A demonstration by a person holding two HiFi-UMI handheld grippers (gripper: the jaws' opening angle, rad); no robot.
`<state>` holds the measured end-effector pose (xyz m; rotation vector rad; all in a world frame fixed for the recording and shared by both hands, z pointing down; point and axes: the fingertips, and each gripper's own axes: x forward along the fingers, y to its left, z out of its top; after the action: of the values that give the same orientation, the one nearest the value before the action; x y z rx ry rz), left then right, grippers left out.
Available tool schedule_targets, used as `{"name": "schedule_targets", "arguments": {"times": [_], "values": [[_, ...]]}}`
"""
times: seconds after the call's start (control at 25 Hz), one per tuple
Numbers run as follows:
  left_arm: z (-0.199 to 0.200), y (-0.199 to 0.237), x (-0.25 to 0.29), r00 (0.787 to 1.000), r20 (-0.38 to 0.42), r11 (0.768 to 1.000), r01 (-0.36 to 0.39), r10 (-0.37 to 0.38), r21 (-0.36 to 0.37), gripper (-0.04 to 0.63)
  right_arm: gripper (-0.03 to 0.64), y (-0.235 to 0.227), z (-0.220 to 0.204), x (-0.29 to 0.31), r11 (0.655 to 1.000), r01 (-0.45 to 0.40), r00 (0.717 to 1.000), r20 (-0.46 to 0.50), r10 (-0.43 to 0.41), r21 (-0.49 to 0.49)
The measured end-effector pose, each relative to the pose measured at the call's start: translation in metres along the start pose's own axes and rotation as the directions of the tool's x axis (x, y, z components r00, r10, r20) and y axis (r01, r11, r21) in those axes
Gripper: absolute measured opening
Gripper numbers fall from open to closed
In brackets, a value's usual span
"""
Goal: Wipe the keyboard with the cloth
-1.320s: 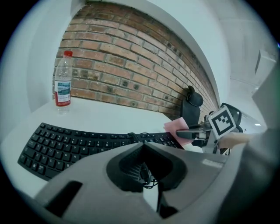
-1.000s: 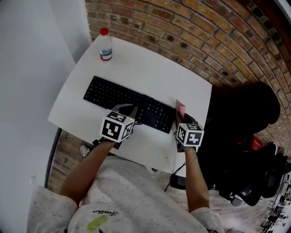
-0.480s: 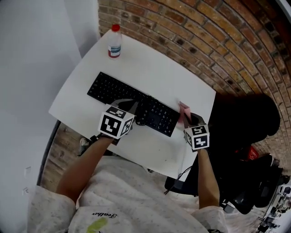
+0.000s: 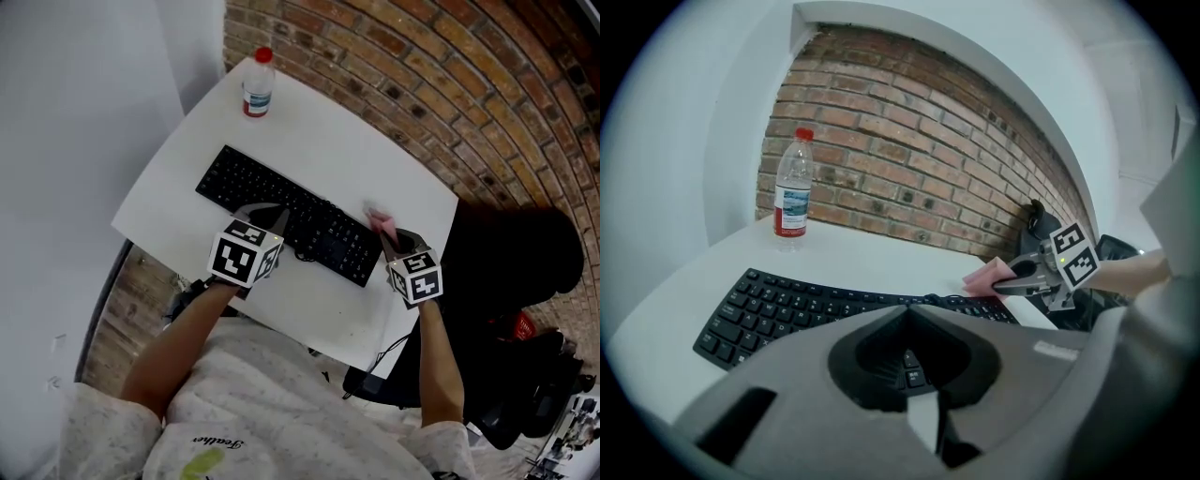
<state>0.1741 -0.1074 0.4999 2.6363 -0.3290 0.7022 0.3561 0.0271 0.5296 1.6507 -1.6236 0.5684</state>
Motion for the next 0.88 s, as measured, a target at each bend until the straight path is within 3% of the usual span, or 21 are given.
{"name": "schedule_targets", "arguments": {"times": [0.4,0.64,0.88], "values": [[0.002,0.026,-0.011,1.000,0.001,1.000,-0.005,0.005,-0.016,-0.003,0.025,0.021,0.020,0.019,0.994,-0.062,0.998,0.005,0.062,0.091],[0.001,0.039,-0.017,1.000,-0.001,1.000,-0.001,0.001,-0.024,-0.003,0.024,0.029,0.035,0.028,0.971,-0.087,0.996,0.031,0.083,0.221],[0.001,0.050,-0.023,1.000,-0.002,1.000,0.006,-0.006,-0.028,-0.003,0.023,0.035,0.050,0.034,0.967,-0.092,0.996,0.034,0.086,0.237]]}}
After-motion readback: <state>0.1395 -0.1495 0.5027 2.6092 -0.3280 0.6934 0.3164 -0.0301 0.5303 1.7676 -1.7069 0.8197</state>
